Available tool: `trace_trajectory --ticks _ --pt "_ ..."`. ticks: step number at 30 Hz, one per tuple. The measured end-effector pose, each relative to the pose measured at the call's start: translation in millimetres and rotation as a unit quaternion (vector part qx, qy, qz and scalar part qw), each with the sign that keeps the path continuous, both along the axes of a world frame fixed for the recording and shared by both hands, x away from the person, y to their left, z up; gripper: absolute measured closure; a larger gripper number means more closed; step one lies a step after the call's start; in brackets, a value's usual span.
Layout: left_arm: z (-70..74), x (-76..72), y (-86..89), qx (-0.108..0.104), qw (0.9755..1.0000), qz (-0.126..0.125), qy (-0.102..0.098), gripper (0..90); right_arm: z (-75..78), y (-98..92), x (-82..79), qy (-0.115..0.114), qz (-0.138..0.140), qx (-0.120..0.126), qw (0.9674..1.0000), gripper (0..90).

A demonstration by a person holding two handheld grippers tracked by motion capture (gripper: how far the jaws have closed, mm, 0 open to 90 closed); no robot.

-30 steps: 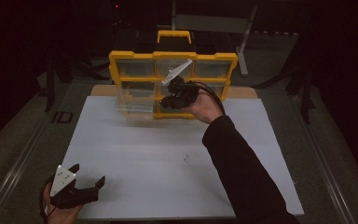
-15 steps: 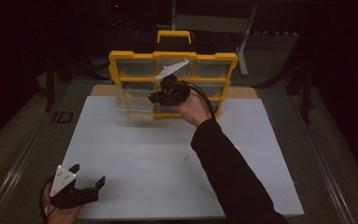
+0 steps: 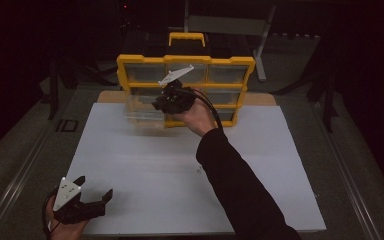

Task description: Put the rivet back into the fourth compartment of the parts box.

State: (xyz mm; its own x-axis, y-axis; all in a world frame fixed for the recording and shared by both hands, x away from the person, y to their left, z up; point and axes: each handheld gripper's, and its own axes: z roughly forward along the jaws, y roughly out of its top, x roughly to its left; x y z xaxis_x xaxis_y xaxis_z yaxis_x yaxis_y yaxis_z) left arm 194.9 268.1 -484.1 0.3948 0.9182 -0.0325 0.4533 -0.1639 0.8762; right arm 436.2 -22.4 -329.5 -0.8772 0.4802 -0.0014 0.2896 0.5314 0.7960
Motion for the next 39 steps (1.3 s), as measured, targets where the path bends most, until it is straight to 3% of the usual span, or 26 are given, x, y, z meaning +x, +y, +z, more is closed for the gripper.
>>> trace_trajectory --ticks 2,9,19,27,39 --pt "0.1 -0.3 0.4 0.0 1.0 0.0 -0.001 0.8 -0.8 0.8 -2.8 -0.007 -0.002 -0.004 1.0 32.6" --pt "0.0 0.0 -0.2 0.0 1.0 0.0 0.0 0.8 2.0 -6.9 -9.3 -0.026 -0.009 -0.025 0.9993 18.5" --pt "-0.2 0.1 -0.1 -0.001 1.0 0.001 0.0 0.8 2.9 -18.5 -14.8 -0.021 -0.004 -0.055 0.9983 14.9" --pt "-0.2 0.2 -0.3 -0.001 1.0 0.0 0.0 0.8 -1.5 -26.9 -23.2 -0.009 0.01 -0.099 0.995 10.9" --pt "-0.1 0.4 -0.4 -0.001 1.0 0.0 0.0 0.8 -20.3 -36.7 -34.6 0.003 0.035 -0.177 0.9836 10.2"
